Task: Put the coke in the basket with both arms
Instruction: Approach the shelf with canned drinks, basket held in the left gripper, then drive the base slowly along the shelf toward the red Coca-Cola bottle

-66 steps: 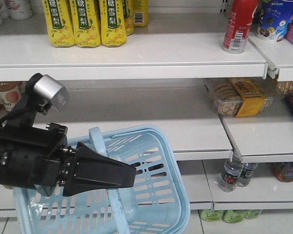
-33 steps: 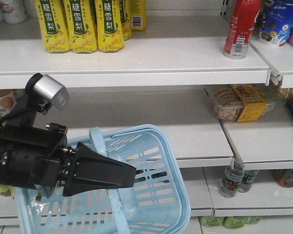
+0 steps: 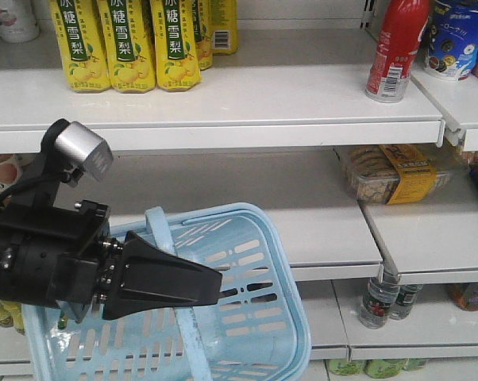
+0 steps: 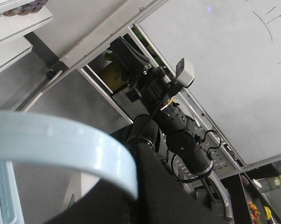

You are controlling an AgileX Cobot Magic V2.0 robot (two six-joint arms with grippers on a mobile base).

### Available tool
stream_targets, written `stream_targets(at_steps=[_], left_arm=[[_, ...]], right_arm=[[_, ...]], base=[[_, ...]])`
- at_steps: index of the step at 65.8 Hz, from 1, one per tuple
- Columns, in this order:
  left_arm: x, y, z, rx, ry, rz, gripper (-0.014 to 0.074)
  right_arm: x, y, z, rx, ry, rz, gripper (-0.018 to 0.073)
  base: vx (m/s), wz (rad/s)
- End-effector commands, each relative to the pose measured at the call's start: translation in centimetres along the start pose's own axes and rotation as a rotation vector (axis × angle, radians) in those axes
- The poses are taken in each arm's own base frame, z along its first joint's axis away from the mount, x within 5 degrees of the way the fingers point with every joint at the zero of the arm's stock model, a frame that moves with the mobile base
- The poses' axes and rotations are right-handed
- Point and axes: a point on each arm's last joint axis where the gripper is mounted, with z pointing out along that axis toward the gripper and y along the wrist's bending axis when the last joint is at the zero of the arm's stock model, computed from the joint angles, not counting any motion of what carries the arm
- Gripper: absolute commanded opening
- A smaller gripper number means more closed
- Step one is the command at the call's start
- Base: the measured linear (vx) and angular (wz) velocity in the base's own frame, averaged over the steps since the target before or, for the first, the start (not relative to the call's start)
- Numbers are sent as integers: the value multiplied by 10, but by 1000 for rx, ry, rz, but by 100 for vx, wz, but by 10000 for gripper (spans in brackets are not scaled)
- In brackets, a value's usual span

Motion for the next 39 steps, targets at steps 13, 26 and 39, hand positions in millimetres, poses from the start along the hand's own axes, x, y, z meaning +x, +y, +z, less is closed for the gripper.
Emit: stream_targets(at_steps=[13,26,39], left_arm=[[-5,-21,-4,102,-42,27,-6],[-5,-21,-4,102,-42,27,-6],[-5,-21,-4,102,-42,27,-6]], right_arm=[[-5,0,-1,0,-78,-17,-2],[-5,0,-1,0,-78,-17,-2],[-5,0,-1,0,-78,-17,-2]], base=[[2,-1],[2,0],[1,0]])
